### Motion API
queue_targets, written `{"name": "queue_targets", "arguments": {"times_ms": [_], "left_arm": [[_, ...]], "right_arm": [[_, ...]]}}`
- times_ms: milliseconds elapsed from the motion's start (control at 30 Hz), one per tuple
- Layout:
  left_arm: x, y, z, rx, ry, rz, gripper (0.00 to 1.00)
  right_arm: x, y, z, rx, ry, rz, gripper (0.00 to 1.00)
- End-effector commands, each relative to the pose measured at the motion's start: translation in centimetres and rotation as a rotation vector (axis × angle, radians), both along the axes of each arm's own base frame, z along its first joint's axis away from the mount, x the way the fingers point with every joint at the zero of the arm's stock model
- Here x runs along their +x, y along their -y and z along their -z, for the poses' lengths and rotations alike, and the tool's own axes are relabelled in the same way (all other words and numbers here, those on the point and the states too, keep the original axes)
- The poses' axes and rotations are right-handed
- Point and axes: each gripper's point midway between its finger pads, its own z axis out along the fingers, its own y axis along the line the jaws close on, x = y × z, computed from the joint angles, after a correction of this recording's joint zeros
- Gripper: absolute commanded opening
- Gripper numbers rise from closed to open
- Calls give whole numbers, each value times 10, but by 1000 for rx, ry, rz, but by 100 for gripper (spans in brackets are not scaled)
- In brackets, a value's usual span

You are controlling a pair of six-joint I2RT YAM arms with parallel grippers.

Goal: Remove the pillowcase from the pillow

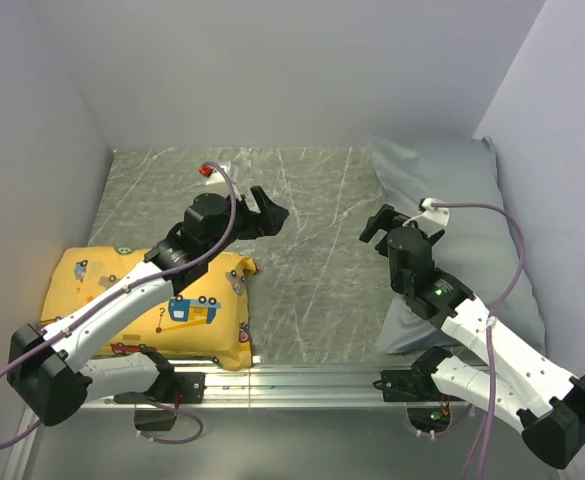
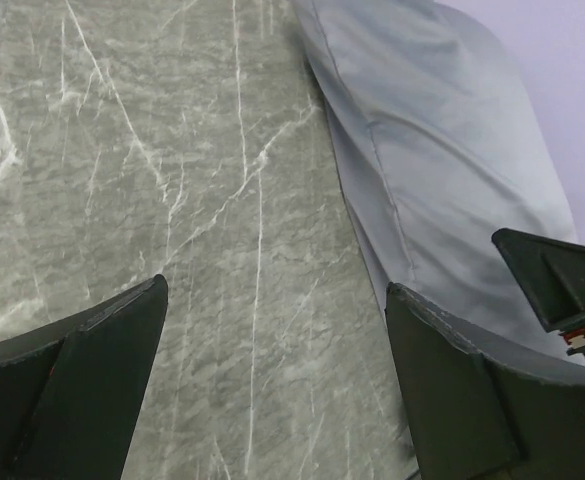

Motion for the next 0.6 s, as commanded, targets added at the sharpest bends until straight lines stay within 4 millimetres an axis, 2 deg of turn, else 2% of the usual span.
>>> {"name": "queue_targets", "arguments": {"times_ms": [0, 100, 167, 233, 267, 300, 367, 400, 467, 500, 567], "left_arm": [[4, 10, -20, -55, 35, 20, 96], [5, 8, -17, -53, 34, 9, 98], [8, 5, -13, -37, 13, -15, 99], [8, 7, -12, -56, 2, -20, 99], [6, 6, -10, -62, 1, -20, 99], [7, 4, -11, -79, 2, -33, 99], [7, -1, -9, -88, -4, -64, 99], [8, -7, -5, -90, -29, -94, 99], [11, -16, -3, -100, -41, -128, 99], [10, -18, -3, -117, -49, -130, 99], [6, -24, -1, -133, -61, -130, 99]], "right_arm": [[3, 9, -22, -26, 19, 60, 100], [7, 10, -11, -112, -48, 65, 100], [11, 11, -15, -151, -66, 79, 100], [14, 17, -2, -236, -145, 124, 100], [17, 16, -10, -242, -149, 136, 100], [20, 18, 3, -304, -207, 149, 100], [25, 22, 0, -358, -229, 191, 100], [28, 22, 13, -428, -282, 194, 100], [37, 26, 18, -479, -322, 211, 100], [42, 29, 35, -534, -388, 211, 100], [53, 37, 44, -561, -437, 236, 100]]}}
